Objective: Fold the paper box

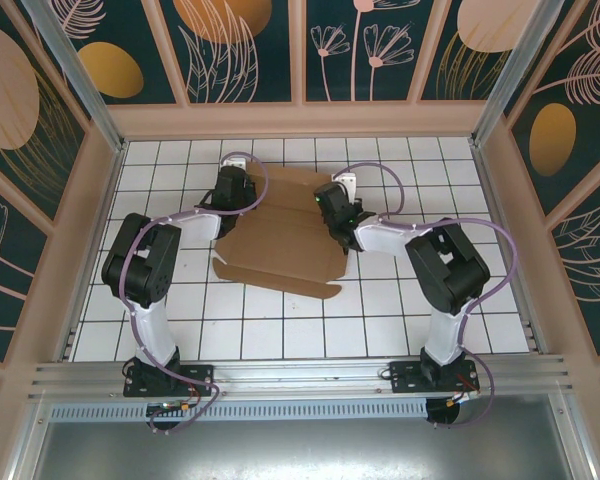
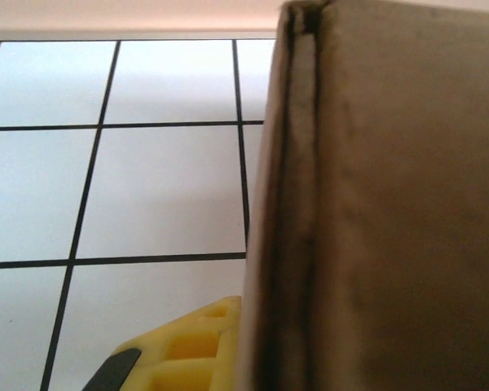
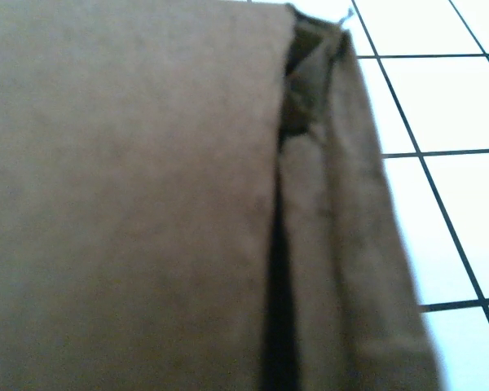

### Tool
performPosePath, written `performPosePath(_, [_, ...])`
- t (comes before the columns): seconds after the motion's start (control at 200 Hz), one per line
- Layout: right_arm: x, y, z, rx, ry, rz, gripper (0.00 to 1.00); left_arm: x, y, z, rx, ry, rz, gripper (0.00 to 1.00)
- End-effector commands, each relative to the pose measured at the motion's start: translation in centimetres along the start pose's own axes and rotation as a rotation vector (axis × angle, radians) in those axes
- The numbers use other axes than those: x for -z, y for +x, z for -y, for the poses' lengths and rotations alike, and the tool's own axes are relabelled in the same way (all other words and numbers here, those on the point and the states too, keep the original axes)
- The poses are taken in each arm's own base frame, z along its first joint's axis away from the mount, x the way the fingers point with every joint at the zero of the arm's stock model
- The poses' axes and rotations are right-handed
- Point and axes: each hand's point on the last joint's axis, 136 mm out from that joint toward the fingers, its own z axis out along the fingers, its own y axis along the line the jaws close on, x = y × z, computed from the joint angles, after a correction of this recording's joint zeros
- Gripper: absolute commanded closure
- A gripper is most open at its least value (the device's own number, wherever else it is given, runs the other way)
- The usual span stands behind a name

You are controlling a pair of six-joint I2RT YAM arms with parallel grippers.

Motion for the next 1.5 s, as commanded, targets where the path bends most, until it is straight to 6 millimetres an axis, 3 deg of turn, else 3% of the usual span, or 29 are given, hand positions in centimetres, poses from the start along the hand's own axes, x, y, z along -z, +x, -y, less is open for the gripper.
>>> performPosePath(0.0, [0.8,-0.6,1.4,-0.033,0.100,0.011,1.00,0.8,-0.4,-2.5,0.083,-0.125,0.011,1.00])
performPosePath(0.46, [0.2,0.6,0.9,-0.085,0.110,-0.026,1.00,0.8,0.7,-3.2,0.210,-0.152,0.007,1.00])
performPosePath(0.721, [-0.1,1.0,0.7,-0.073,0.072,-0.039,1.00,1.8,0.1,-1.6,0.223,-0.030,0.056,1.00])
performPosePath(0.741, [-0.1,1.2,0.7,-0.070,0.060,-0.044,1.00,2.0,1.0,-1.7,0.218,-0.026,0.048,1.00])
performPosePath(0.966, [-0.5,2.4,1.2,-0.070,-0.001,-0.061,1.00,2.5,2.4,-1.3,0.218,0.027,0.048,1.00])
performPosePath(1.191, [-0.7,3.6,1.8,-0.057,0.020,-0.073,1.00,3.0,2.9,-1.7,0.233,0.025,0.057,1.00])
performPosePath(1.491, [-1.1,5.3,1.2,-0.077,-0.019,-0.113,1.00,2.8,4.2,-1.2,0.244,0.065,0.040,1.00])
